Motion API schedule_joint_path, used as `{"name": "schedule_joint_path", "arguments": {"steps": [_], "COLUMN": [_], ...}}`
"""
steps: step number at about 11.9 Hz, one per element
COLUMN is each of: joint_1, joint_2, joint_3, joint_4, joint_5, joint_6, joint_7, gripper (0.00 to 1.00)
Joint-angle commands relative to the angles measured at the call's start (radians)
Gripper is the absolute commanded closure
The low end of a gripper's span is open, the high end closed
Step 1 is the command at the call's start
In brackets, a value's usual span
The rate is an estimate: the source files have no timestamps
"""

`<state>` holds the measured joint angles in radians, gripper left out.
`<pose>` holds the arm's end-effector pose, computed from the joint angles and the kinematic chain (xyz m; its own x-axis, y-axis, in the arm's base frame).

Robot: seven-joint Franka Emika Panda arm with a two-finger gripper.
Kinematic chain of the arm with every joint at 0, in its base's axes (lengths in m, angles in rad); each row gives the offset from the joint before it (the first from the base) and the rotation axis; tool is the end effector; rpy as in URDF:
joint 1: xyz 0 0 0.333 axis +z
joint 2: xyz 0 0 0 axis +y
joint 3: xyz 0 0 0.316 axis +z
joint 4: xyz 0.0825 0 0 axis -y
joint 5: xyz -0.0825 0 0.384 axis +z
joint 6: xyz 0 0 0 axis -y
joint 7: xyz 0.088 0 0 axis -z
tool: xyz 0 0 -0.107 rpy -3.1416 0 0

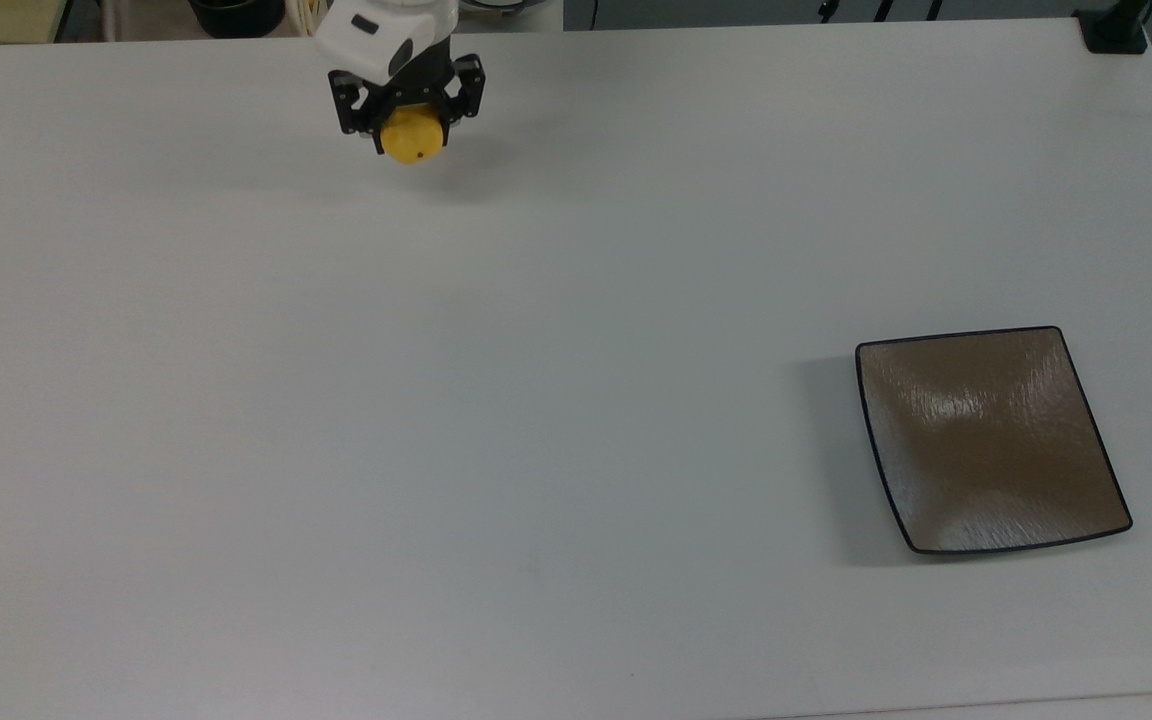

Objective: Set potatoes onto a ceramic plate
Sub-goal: 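Lift the potato and carry it over the brown square plate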

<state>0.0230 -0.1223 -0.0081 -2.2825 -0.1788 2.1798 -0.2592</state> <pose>0.4989 0.0007 0.4071 0.9308 0.3646 -0.0259 0.3643 -0.9199 0.1451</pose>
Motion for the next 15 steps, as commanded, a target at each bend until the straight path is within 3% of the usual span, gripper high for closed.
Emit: {"name": "schedule_joint_path", "arguments": {"steps": [1, 3, 8, 11, 15], "joint_1": [0.078, 0.130, 0.250, 0.369, 0.472], "joint_2": [0.131, 0.238, 0.404, 0.482, 0.587], "joint_3": [-0.004, -0.003, -0.003, 0.007, 0.007], "joint_4": [0.351, 0.590, 0.845, 0.860, 0.868], "joint_5": [0.085, 0.113, 0.183, 0.176, 0.173], "joint_6": [-0.328, -0.486, -0.454, -0.167, 0.203], "joint_7": [0.021, 0.078, 0.287, 0.531, 0.652], "gripper": [1.00, 0.99, 0.99, 0.99, 0.99]}}
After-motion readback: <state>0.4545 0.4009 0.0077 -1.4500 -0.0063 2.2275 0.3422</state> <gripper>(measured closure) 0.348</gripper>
